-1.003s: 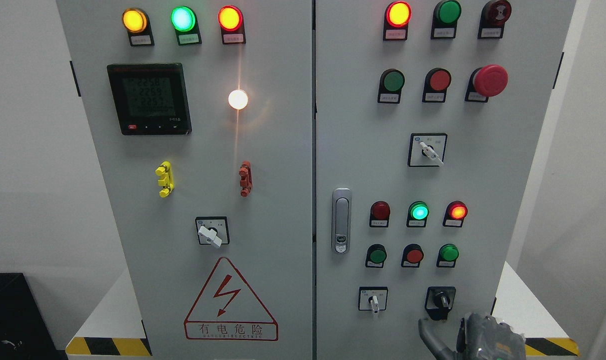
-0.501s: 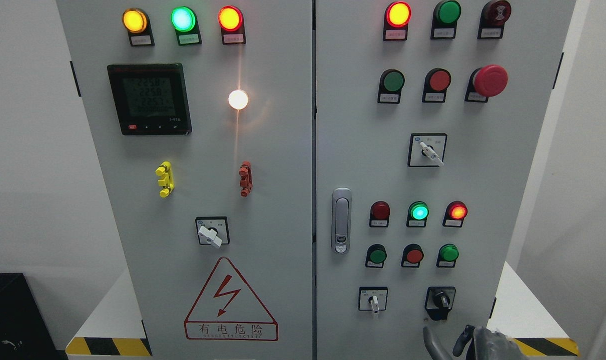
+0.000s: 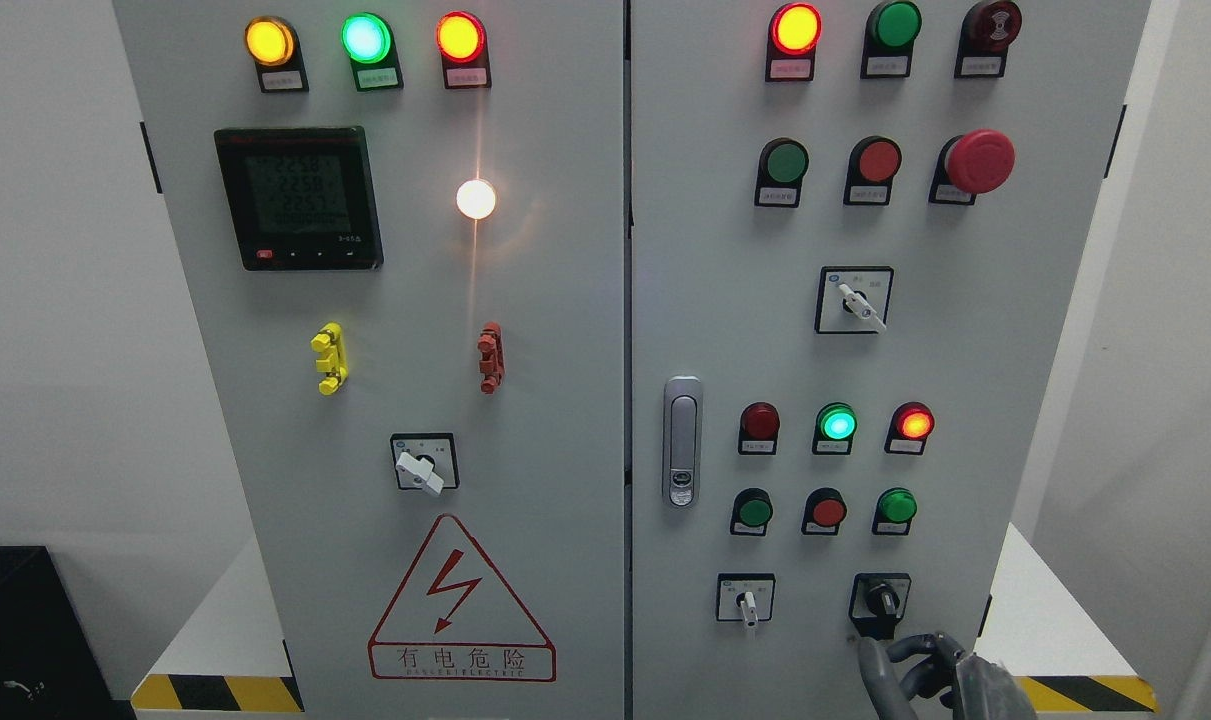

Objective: Flip black knob to close circuit

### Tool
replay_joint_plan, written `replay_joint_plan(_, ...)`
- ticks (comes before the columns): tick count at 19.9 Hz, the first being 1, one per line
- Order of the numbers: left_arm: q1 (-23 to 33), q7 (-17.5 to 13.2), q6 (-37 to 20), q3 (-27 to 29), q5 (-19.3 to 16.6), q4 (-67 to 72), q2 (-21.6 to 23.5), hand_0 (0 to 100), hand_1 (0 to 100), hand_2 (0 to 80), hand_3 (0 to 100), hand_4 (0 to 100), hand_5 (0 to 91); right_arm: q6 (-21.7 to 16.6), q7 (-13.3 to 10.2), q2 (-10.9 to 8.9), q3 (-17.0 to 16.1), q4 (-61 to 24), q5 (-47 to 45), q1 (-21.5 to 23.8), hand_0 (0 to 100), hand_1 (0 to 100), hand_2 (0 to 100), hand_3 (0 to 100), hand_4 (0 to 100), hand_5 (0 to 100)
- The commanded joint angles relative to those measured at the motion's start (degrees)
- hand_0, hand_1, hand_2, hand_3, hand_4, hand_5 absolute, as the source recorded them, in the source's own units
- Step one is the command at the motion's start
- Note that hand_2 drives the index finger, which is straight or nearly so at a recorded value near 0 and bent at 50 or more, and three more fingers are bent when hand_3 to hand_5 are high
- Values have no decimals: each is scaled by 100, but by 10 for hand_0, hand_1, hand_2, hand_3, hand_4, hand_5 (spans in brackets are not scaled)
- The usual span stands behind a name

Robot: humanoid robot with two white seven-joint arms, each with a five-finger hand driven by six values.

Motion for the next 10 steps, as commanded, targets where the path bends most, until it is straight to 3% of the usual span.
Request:
replay_joint_plan(1,123,-2,4,0,0,-132,0,120,556,0,0,0,0,-380,-308,-18,-60,-231,-1453,285,0,0,227,414,403,377)
replay_joint_plan(4,123,-2,4,0,0,-132,9,120,556,0,0,0,0,-688,-494,-18,-69,-231,-2174,452,0,0,185,357,347,330)
replay_joint_plan(10,123,-2,4,0,0,-132,0,120,556,0,0,0,0,-1268,-503,-36,-148,-231,-2949,883,0,0,107,265,245,190)
